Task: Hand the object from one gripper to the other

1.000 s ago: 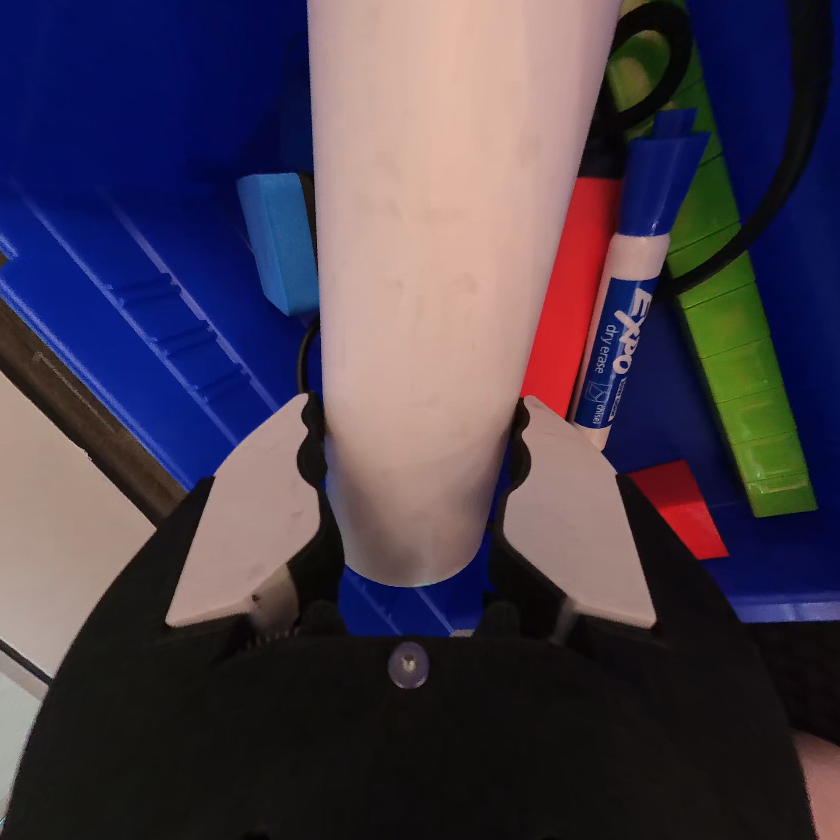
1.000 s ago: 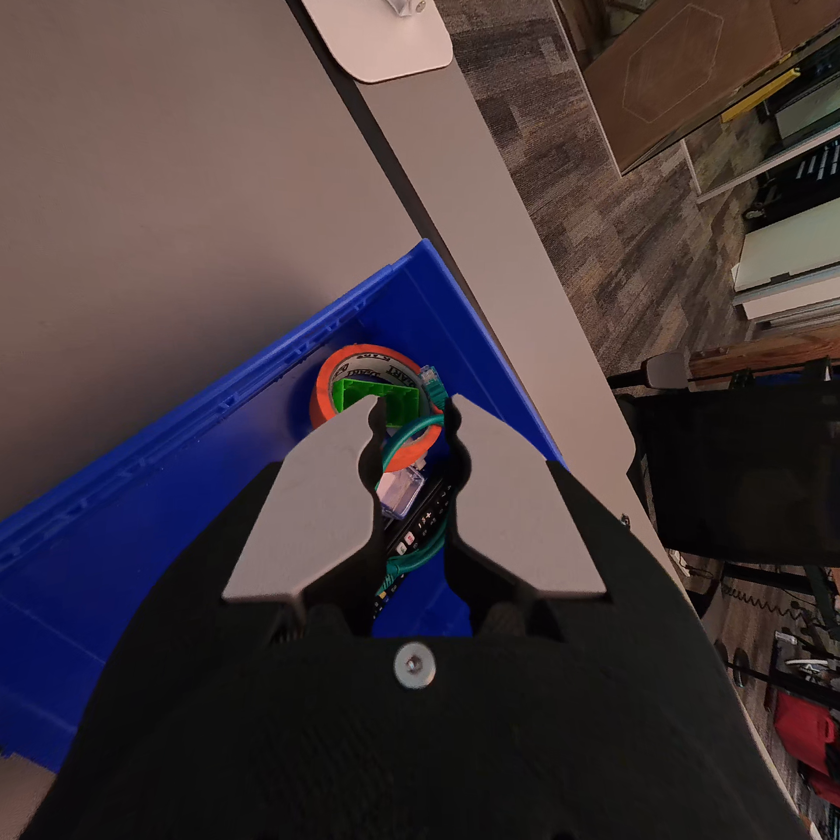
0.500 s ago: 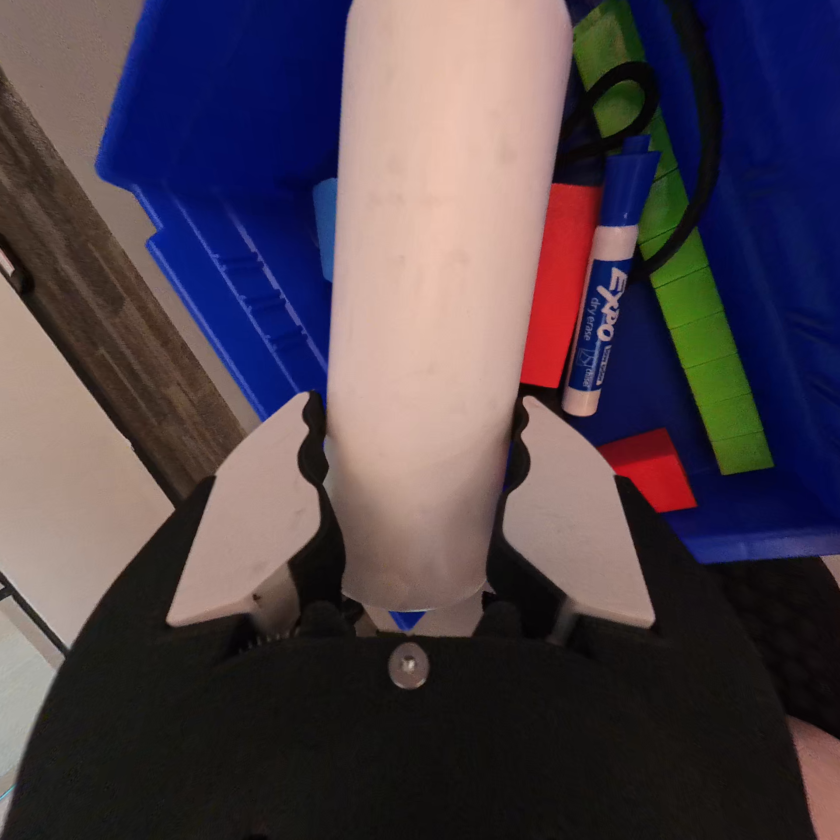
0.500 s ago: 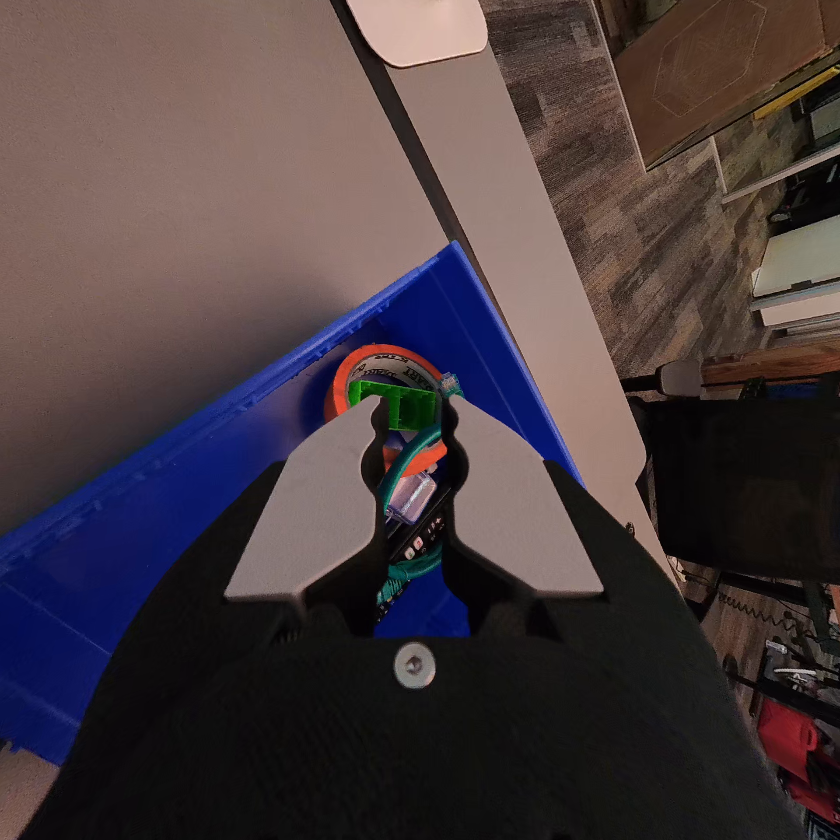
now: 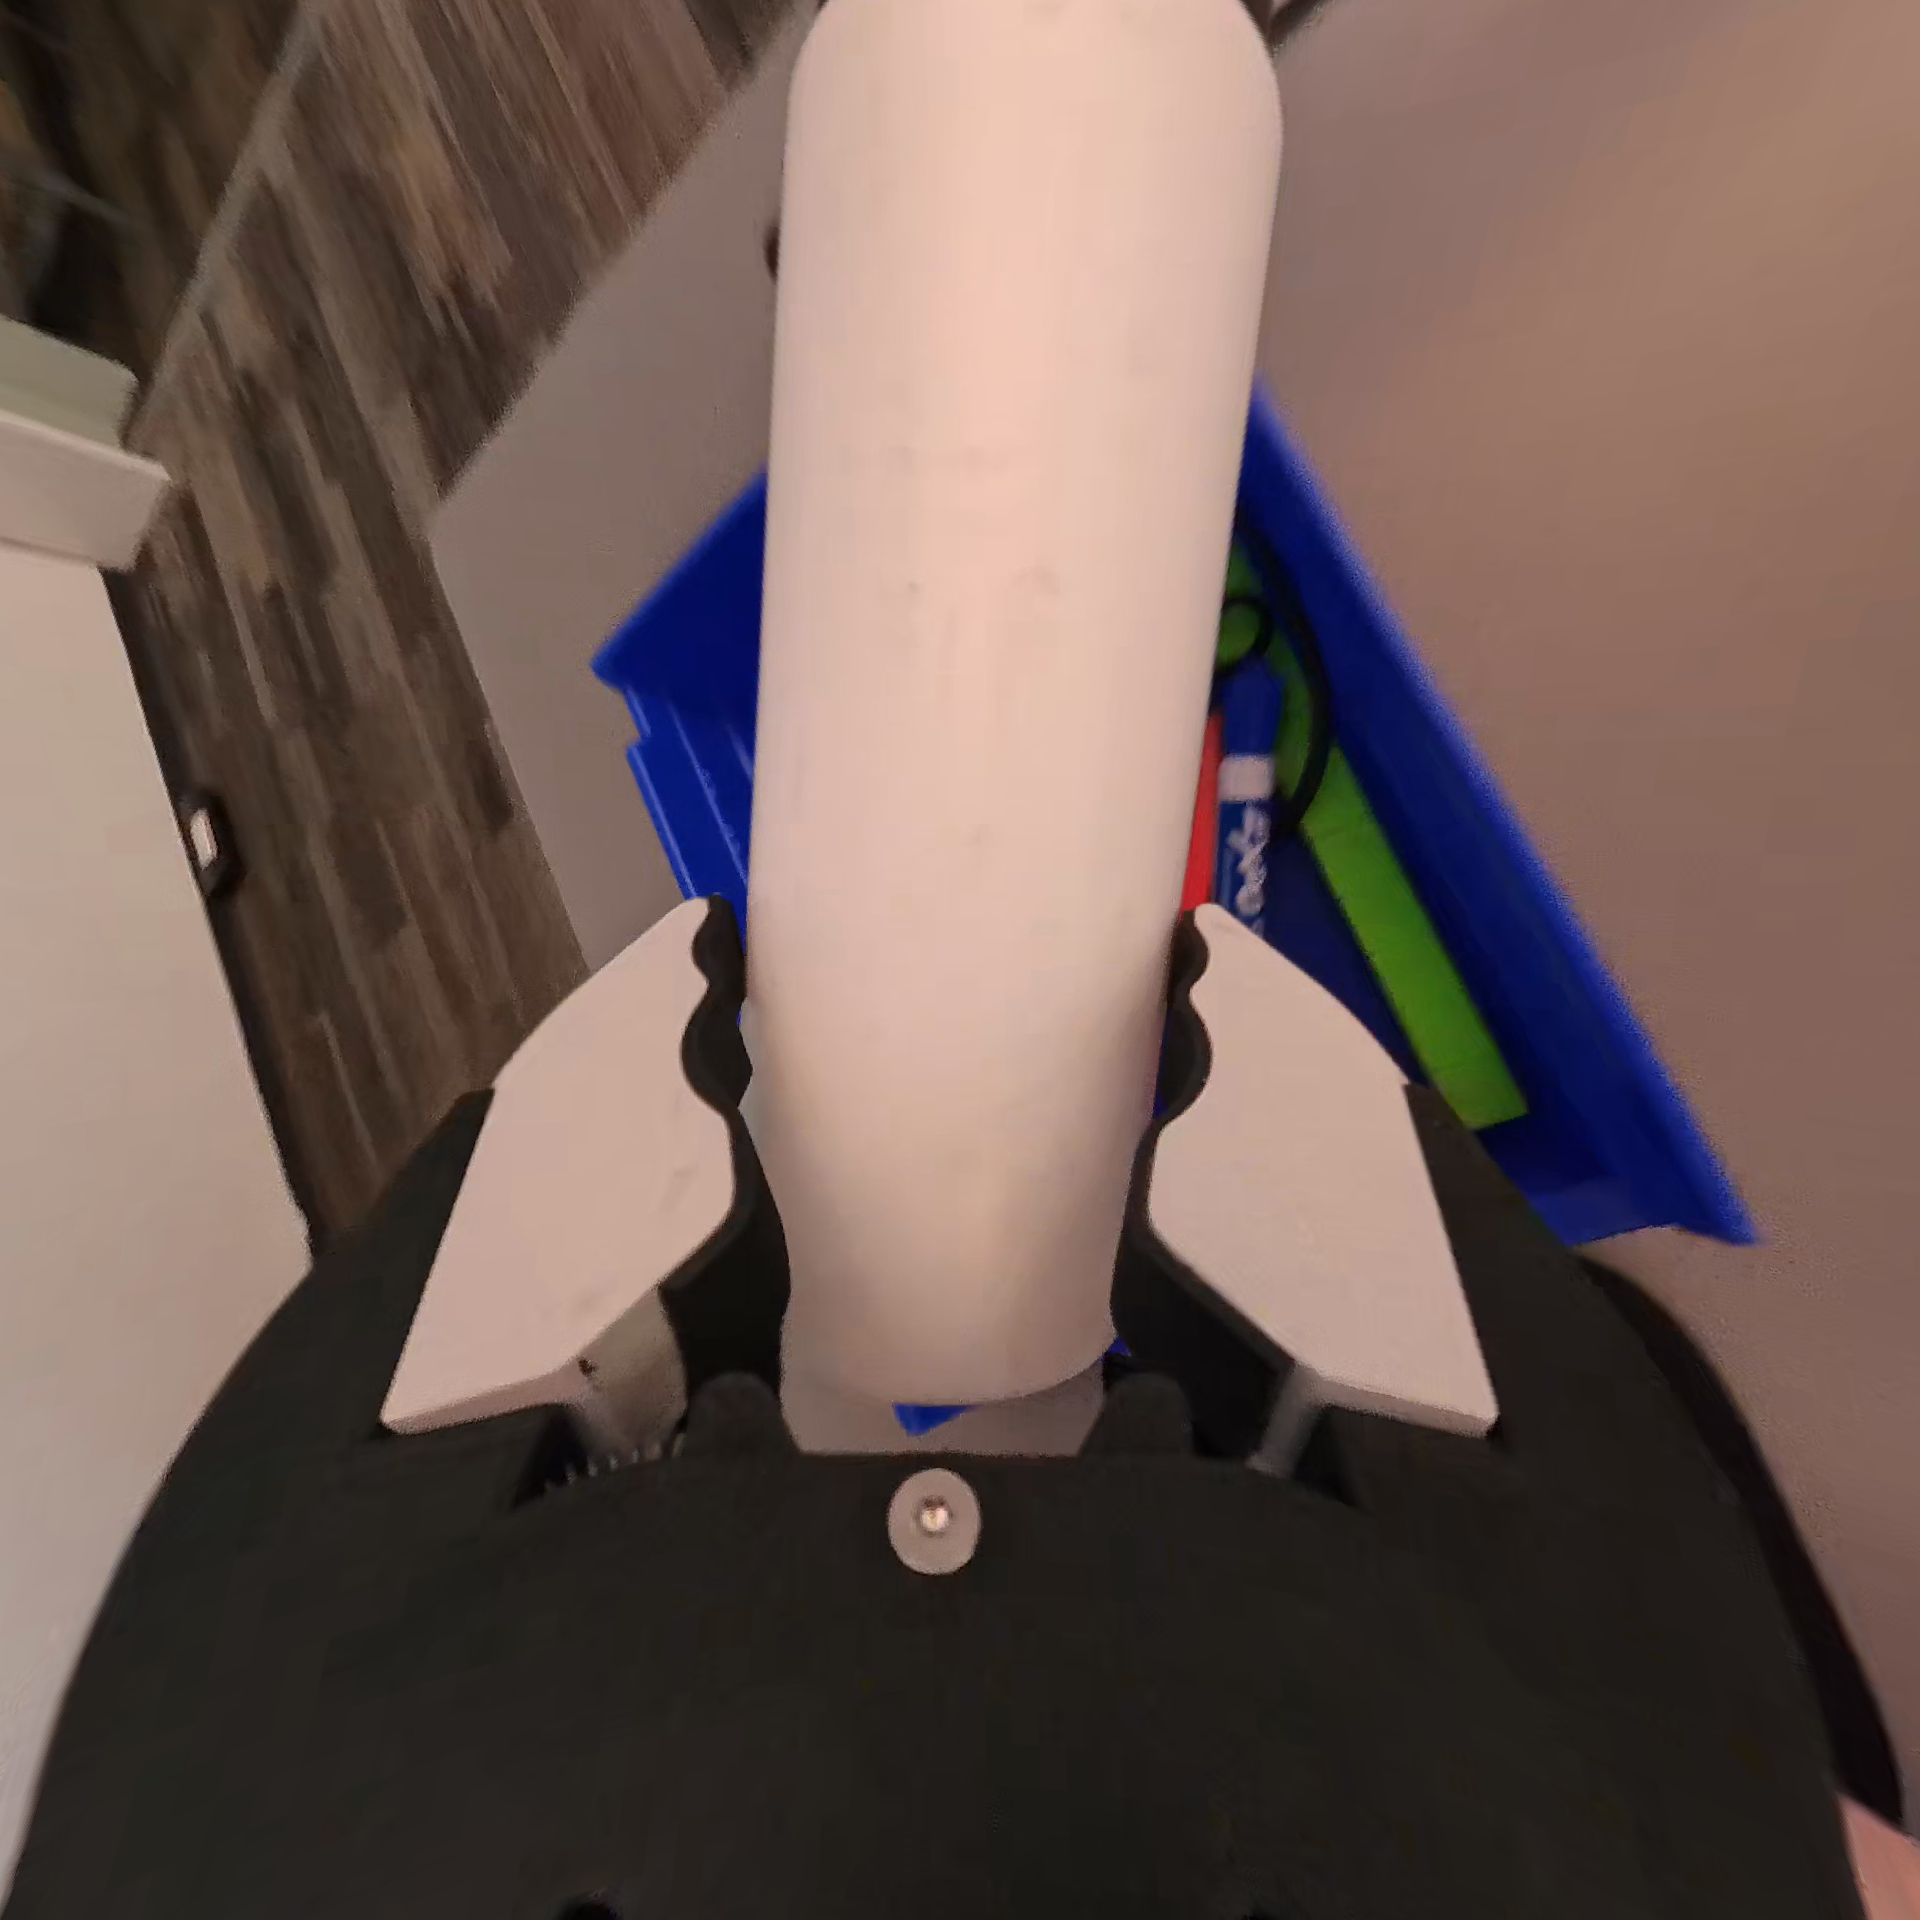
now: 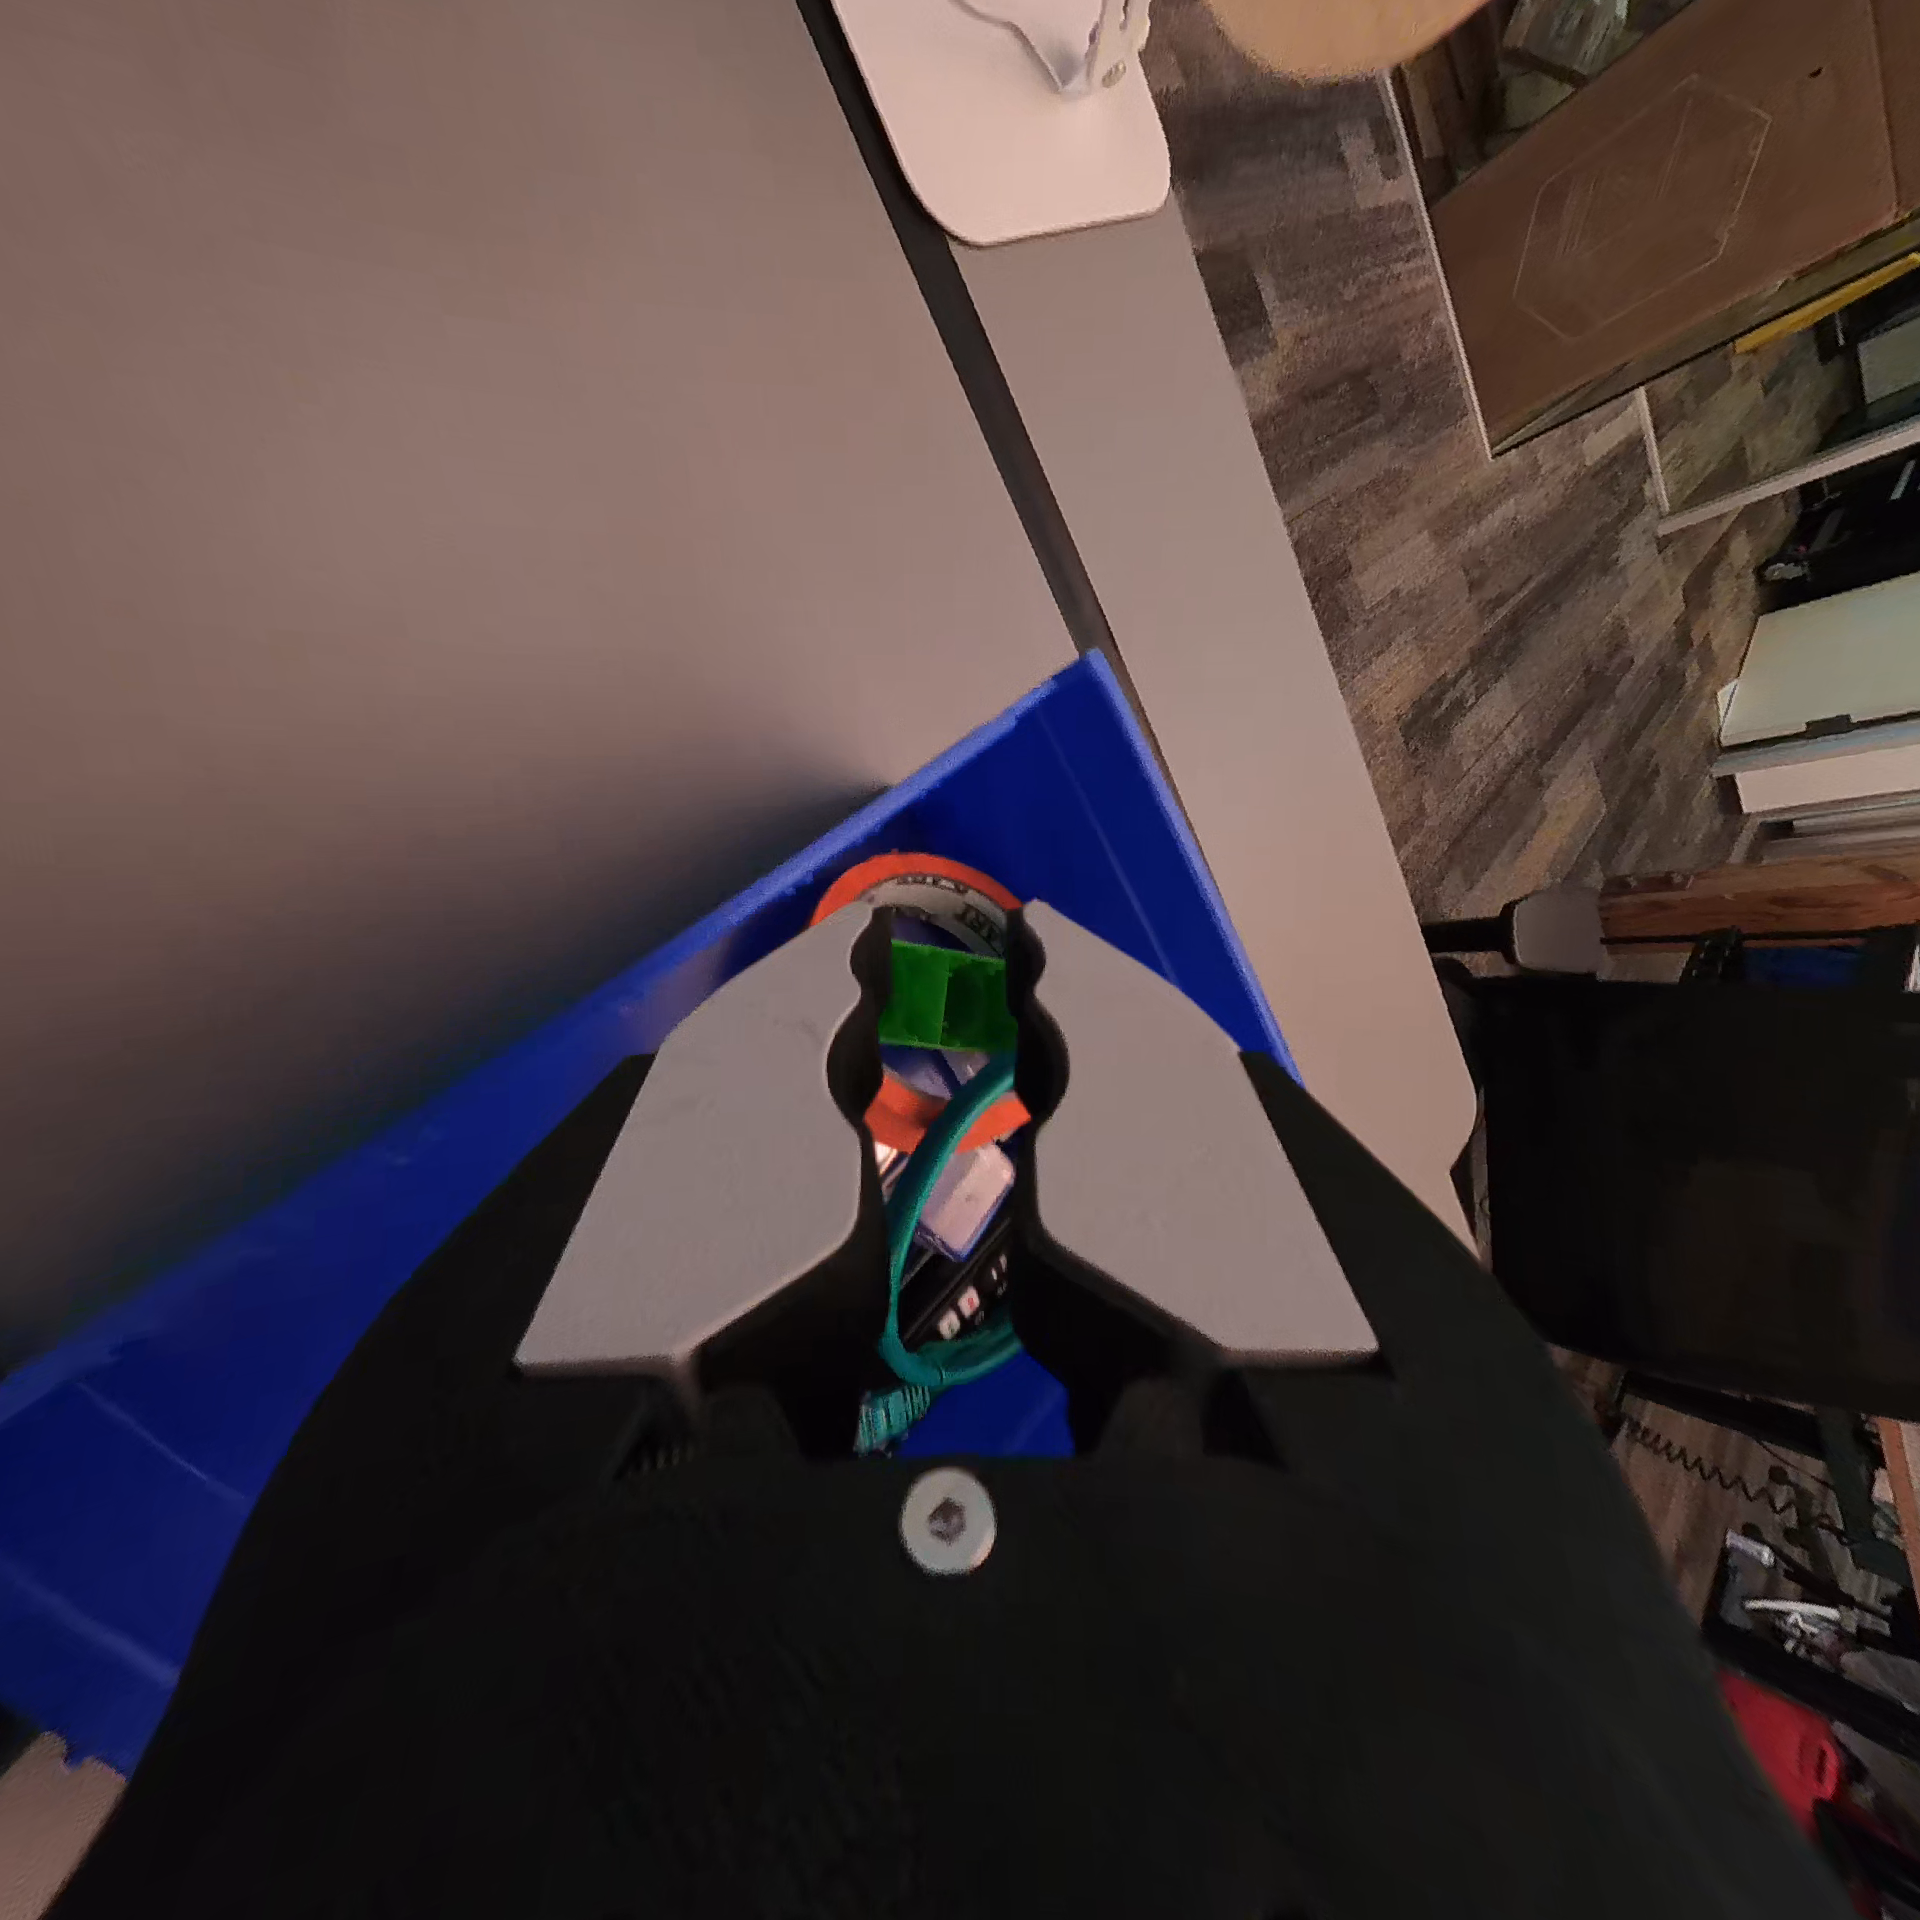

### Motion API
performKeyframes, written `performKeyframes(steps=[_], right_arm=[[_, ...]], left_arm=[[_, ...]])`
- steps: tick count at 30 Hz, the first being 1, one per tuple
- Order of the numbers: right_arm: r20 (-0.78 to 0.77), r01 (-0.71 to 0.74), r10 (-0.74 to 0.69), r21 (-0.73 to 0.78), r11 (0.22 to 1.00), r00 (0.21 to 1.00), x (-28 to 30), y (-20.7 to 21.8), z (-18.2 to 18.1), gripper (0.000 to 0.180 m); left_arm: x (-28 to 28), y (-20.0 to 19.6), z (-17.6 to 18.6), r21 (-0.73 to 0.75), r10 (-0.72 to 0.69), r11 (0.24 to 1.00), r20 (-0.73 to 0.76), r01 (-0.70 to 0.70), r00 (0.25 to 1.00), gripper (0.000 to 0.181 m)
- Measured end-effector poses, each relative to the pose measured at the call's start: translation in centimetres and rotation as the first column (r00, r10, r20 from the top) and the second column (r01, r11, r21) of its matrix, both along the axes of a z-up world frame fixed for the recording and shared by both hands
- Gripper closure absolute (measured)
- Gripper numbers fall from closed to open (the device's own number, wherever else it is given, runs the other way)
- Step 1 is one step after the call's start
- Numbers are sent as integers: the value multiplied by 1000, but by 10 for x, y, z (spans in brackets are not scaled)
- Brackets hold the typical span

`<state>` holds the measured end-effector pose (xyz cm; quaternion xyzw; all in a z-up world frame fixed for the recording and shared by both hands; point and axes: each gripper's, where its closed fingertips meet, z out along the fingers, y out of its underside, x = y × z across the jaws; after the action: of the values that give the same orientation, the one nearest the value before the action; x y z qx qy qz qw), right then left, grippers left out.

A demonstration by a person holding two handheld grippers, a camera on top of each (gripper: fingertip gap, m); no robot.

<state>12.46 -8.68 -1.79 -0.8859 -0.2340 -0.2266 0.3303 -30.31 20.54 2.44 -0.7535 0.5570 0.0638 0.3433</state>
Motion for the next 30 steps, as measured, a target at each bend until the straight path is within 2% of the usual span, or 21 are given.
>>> performKeyframes(steps=[1,3,5,7,8,11,13,16,18,20,23,24,27,28,30], right_arm=[[-4,-13,13,12,1000,1000,-5,4,3,158],[-28,-57,59,58,997,998,-22,15,11,158],[-73,-126,137,142,982,988,-49,31,24,158],[-173,-222,272,261,940,947,-95,53,39,157],[-255,-274,364,326,905,896,-127,63,46,155],[-483,-331,598,529,781,640,-215,78,77,146],[-582,-296,681,622,725,445,-249,75,97,126],[-659,-169,743,724,669,120,-265,62,128,94],[-670,-86,742,741,666,-31,-263,59,140,91],[-689,-36,722,725,688,-60,-260,64,138,90],[-695,16,718,718,696,-45,-256,72,131,90],[-703,34,710,709,704,-38,-253,75,129,96],[-712,73,701,698,712,-29,-244,80,123,98],[-718,70,696,694,717,-10,-242,81,120,98],[-698,95,709,716,691,103,-231,85,119,98]], left_arm=[[8,-6,12,18,-31,999,64,30,997,102],[25,-24,32,20,-103,995,197,101,975,102],[45,-49,46,-38,-181,978,339,206,923,102],[68,-81,60,-97,-272,927,487,361,830,102],[79,-99,67,-120,-313,886,557,447,769,102],[106,-151,84,-167,-389,709,718,686,577,102],[117,-185,89,-213,-380,554,795,805,472,102],[130,-217,91,-256,-328,372,863,892,384,102],[141,-227,87,-266,-314,327,875,907,370,102],[151,-231,78,-264,-331,330,867,906,373,102],[165,-230,60,-250,-399,385,823,888,405,102],[170,-227,55,-245,-410,410,811,879,417,102],[178,-224,46,-246,-402,424,812,872,424,103],[179,-222,42,-261,-401,423,805,868,437,102],[176,-217,41,-285,-393,419,799,862,455,89]])
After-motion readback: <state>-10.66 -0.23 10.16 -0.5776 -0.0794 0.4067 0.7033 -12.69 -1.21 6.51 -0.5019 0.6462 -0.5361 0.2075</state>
